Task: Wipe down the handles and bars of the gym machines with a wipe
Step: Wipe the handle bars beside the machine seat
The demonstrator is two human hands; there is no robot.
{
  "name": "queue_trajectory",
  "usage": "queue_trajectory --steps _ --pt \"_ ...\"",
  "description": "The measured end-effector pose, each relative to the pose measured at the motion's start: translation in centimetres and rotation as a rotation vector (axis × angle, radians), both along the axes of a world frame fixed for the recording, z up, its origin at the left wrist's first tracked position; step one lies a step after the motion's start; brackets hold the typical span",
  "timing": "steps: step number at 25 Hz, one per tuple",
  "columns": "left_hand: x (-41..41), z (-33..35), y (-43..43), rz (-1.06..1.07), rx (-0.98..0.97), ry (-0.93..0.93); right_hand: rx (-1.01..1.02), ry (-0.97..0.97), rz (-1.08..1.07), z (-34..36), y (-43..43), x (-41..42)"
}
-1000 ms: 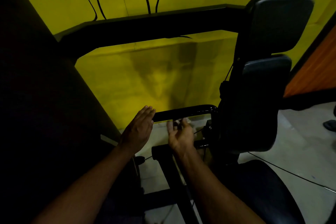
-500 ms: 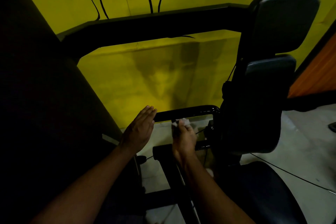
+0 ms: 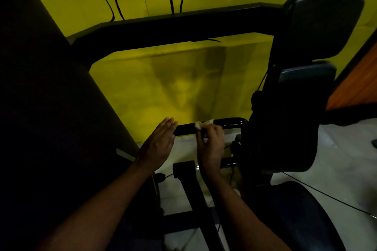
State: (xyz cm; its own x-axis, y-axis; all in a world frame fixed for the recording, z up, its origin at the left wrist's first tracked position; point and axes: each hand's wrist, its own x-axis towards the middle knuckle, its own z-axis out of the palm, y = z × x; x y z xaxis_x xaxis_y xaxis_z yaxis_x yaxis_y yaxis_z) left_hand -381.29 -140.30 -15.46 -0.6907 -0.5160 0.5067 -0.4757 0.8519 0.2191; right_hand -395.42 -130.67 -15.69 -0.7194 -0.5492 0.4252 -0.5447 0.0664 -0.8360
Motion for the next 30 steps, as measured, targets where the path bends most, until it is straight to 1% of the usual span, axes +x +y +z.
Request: queue_trajectory --steps 1,2,4,5,7,8,10,11,13,14,16,17,19,20,23,26,29,30 --pt "0.0 0.0 0.1 0.019 0.024 0.014 -0.007 0.003 -0.019 0.1 0.1 -0.2" --pt "-0.1 -0.1 0.3 0.035 0.041 0.032 -0.009 0.059 0.005 0.3 0.2 -0.1" --pt "0.0 -0.1 0.2 0.048 0.077 0.05 0.028 0.282 0.119 0.6 0.6 0.6" --pt "0.2 -0.3 -0.1 0.052 0.091 0.053 0.05 0.29 0.117 0.8 0.5 0.7" --pt "0.6 -0.8 -0.5 0.082 0.105 0.078 0.089 0.154 0.017 1.4 -0.1 0.9" --pt "0.8 -1.0 -0.6 0.101 0.112 0.097 0.126 0.19 0.028 1.7 -0.1 1.2" --pt "1.0 -1.1 -0.8 0.112 0.125 0.102 0.232 0.435 0.186 1.5 0.0 1.2" --pt "1.1 -1.1 -0.9 0.109 0.127 0.094 0.258 0.479 0.2 1.7 -0.1 1.1" --pt "1.1 -1.1 -0.9 0.105 0.122 0.09 0.285 0.421 0.106 3.0 -0.6 1.1" --pt "1.1 -1.0 -0.8 0.109 0.111 0.093 0.29 0.472 0.104 3.5 -0.9 1.2" --pt "1.2 -1.1 -0.8 0.12 0.083 0.102 0.303 0.658 0.244 3.8 -1.4 1.1" --pt "1.1 -1.2 -0.7 0.129 0.099 0.103 0.32 0.679 0.285 3.9 -1.5 0.6" --pt "1.0 -1.1 -0.6 0.152 0.158 0.109 0.361 0.556 0.242 4.4 -1.6 -0.3" --pt "1.0 -1.2 -0.6 0.154 0.167 0.116 0.385 0.521 0.256 4.6 -1.7 -0.3" --pt "1.3 -1.4 -0.6 0.129 0.143 0.105 0.469 0.626 0.465 5.4 -2.5 0.3" --pt "1.3 -0.9 -0.5 0.141 0.165 0.117 0.538 0.582 0.428 6.5 -3.8 -1.1" --pt "1.5 -0.8 -0.3 0.125 0.135 0.114 0.608 0.694 0.648 6.8 -4.7 -1.8" --pt "1.5 -0.7 -0.2 0.116 0.135 0.117 0.658 0.687 0.675 6.9 -5.1 -2.1"
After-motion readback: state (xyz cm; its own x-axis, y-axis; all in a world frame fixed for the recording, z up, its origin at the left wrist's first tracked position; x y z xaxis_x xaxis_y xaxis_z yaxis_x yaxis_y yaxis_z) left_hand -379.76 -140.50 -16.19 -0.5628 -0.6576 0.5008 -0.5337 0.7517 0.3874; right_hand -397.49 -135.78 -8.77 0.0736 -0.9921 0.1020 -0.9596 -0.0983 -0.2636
